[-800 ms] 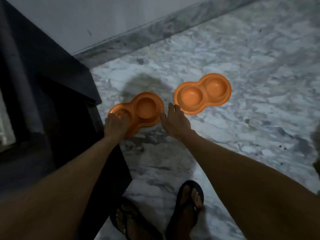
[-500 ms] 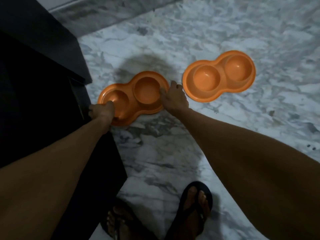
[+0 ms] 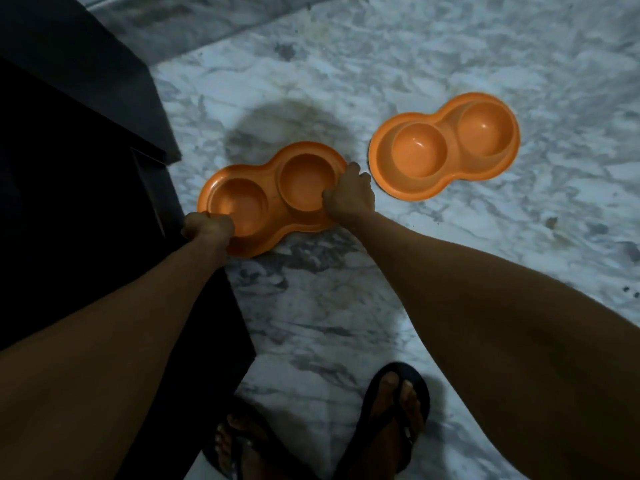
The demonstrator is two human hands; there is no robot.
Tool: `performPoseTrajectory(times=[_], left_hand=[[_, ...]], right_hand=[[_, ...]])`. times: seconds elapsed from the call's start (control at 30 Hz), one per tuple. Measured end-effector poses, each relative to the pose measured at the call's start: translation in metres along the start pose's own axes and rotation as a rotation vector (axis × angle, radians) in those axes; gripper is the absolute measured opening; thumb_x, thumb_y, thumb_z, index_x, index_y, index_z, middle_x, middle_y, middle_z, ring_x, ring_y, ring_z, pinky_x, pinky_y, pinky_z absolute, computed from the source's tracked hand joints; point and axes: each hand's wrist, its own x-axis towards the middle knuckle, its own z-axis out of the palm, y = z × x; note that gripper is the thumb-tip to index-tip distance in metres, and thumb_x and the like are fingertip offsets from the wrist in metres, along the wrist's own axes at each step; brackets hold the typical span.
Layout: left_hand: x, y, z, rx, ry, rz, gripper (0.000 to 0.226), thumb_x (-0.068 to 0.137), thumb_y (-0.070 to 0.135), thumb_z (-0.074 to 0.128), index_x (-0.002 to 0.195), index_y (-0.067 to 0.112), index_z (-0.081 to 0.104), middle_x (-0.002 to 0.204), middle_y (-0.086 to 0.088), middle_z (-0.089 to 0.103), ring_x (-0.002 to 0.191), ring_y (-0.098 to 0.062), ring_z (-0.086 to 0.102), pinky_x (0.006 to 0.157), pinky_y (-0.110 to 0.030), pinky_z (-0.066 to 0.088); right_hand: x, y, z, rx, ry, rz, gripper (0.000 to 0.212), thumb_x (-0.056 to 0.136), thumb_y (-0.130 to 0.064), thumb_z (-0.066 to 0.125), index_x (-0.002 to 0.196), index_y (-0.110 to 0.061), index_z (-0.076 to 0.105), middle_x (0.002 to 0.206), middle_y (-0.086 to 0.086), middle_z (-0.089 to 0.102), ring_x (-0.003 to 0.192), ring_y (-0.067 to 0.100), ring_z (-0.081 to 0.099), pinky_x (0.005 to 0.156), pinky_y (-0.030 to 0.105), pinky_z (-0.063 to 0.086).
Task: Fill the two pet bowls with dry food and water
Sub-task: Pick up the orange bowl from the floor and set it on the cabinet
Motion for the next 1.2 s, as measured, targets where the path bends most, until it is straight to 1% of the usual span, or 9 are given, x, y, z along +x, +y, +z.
performPoseTrajectory(times=[0.1,0.2,0.33,0.5,0.67,0.8,0.9,1.03,1.2], left_hand=[[-0.026,0.007,-0.009,0.039,0.001,0.074,0.05,0.091,0.008,0.052,0.137,-0.005,0.037,0.136,-0.02,0.047,0.119,-0.034,0.053,0.092,-0.043,0.05],[-0.067,0.032,-0.031,0.117,-0.007,0.13,0.048,0.089,0.008,0.054,0.133,-0.007,0.043,0.132,-0.022,0.051,0.111,-0.034,0.055,0.085,-0.041,0.05],[-0.136,0.08,-0.074,0.206,0.004,0.214,0.054,0.089,0.017,0.054,0.137,-0.006,0.043,0.139,-0.026,0.047,0.119,-0.041,0.053,0.089,-0.042,0.047],[-0.251,0.155,-0.144,0.077,-0.007,0.284,0.052,0.087,0.019,0.053,0.132,-0.006,0.048,0.133,-0.025,0.052,0.117,-0.041,0.054,0.093,-0.042,0.049],[-0.363,0.214,-0.229,-0.045,-0.046,0.403,0.061,0.07,0.035,0.049,0.112,-0.009,0.061,0.112,-0.029,0.064,0.103,-0.045,0.062,0.086,-0.058,0.054],[-0.457,0.248,-0.297,-0.12,-0.039,0.49,0.047,0.079,0.034,0.058,0.109,-0.001,0.064,0.108,-0.02,0.067,0.097,-0.036,0.064,0.079,-0.038,0.052],[-0.505,0.257,-0.341,-0.174,-0.009,0.527,0.049,0.079,0.034,0.061,0.109,-0.004,0.064,0.109,-0.021,0.065,0.096,-0.037,0.063,0.071,-0.035,0.045],[-0.522,0.246,-0.391,-0.202,0.054,0.564,0.067,0.059,0.05,0.05,0.096,-0.004,0.067,0.099,-0.026,0.068,0.094,-0.041,0.065,0.083,-0.048,0.054],[-0.564,0.23,-0.475,-0.302,0.097,0.475,0.041,0.076,0.034,0.063,0.102,0.003,0.068,0.104,-0.02,0.069,0.1,-0.036,0.065,0.092,-0.043,0.052]], right_hand=[[-0.02,0.0,-0.028,0.035,0.019,0.025,0.063,0.091,-0.02,0.06,0.144,-0.005,0.029,0.145,0.021,0.035,0.126,0.045,0.045,0.083,0.042,0.039],[-0.052,-0.012,-0.071,0.061,0.065,0.029,0.06,0.089,-0.019,0.06,0.139,-0.004,0.032,0.14,0.023,0.039,0.124,0.047,0.046,0.093,0.045,0.041],[-0.106,-0.05,-0.153,0.113,0.139,0.028,0.051,0.086,-0.016,0.058,0.131,-0.001,0.038,0.133,0.024,0.044,0.119,0.047,0.049,0.098,0.047,0.043],[-0.192,-0.113,-0.283,0.156,0.221,0.001,0.059,0.09,-0.018,0.054,0.142,-0.004,0.031,0.141,0.022,0.04,0.126,0.044,0.045,0.1,0.045,0.04],[-0.301,-0.169,-0.409,0.186,0.338,-0.031,0.065,0.091,-0.028,0.059,0.146,-0.008,0.029,0.142,0.018,0.042,0.128,0.041,0.045,0.098,0.043,0.041],[-0.376,-0.199,-0.484,0.226,0.386,-0.056,0.063,0.09,-0.029,0.061,0.142,-0.008,0.034,0.14,0.017,0.046,0.125,0.039,0.049,0.088,0.039,0.041],[-0.427,-0.219,-0.517,0.268,0.4,-0.085,0.062,0.091,-0.029,0.062,0.142,-0.007,0.035,0.141,0.016,0.045,0.125,0.038,0.049,0.09,0.039,0.04],[-0.491,-0.244,-0.533,0.297,0.387,-0.133,0.065,0.09,-0.03,0.063,0.144,-0.008,0.034,0.14,0.016,0.046,0.126,0.037,0.049,0.086,0.037,0.039],[-0.551,-0.281,-0.522,0.263,0.338,-0.224,0.07,0.088,-0.033,0.064,0.146,-0.008,0.033,0.141,0.016,0.046,0.125,0.037,0.05,0.091,0.04,0.044]])
